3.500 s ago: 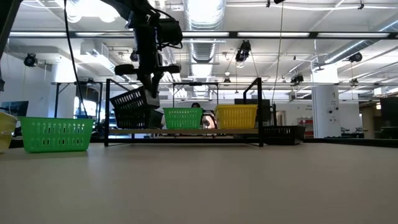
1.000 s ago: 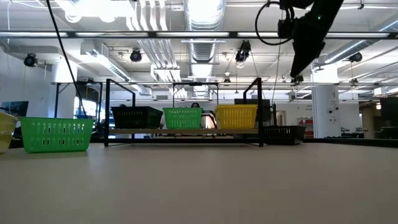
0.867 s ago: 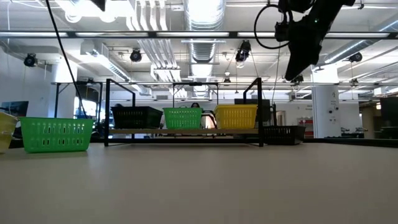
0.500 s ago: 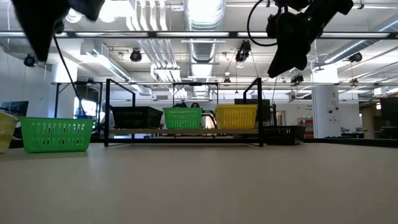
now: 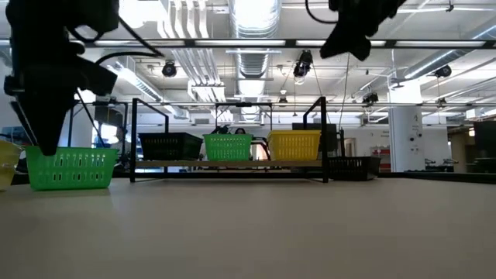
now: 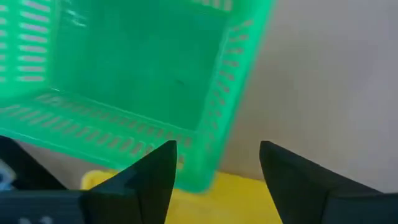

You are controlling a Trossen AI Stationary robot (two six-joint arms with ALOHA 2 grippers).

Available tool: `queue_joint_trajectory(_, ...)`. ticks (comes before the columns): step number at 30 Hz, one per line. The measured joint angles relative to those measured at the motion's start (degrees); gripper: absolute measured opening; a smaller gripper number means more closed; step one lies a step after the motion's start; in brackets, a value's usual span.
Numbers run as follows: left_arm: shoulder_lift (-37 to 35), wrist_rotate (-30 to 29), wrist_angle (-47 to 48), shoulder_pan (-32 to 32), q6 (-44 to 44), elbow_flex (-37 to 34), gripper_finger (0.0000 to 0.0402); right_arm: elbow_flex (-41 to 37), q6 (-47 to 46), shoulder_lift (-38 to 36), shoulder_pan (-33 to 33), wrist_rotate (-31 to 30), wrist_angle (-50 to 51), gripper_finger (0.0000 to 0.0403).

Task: Stack baskets on shelf by color
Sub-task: Stack the top green basket on the green basket on the shelf

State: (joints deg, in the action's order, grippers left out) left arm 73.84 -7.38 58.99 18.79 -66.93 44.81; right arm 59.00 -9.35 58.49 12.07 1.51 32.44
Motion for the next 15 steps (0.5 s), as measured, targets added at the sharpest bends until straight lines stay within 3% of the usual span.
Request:
queue_joint_trajectory(8, 4.7, -5.6, -2.2, -0.1, 6.9, -0.3, 0.0142, 7.6, 2.4, -0.6, -0.1, -0.2, 1.5, 0.0047)
queue_joint_trajectory(15, 6.0, -5.1, -4.4, -0.1, 11.6, 2.5, 0.0016, 11.2, 2.9, -0.7, -0.1, -1.7, 1.6, 0.0047)
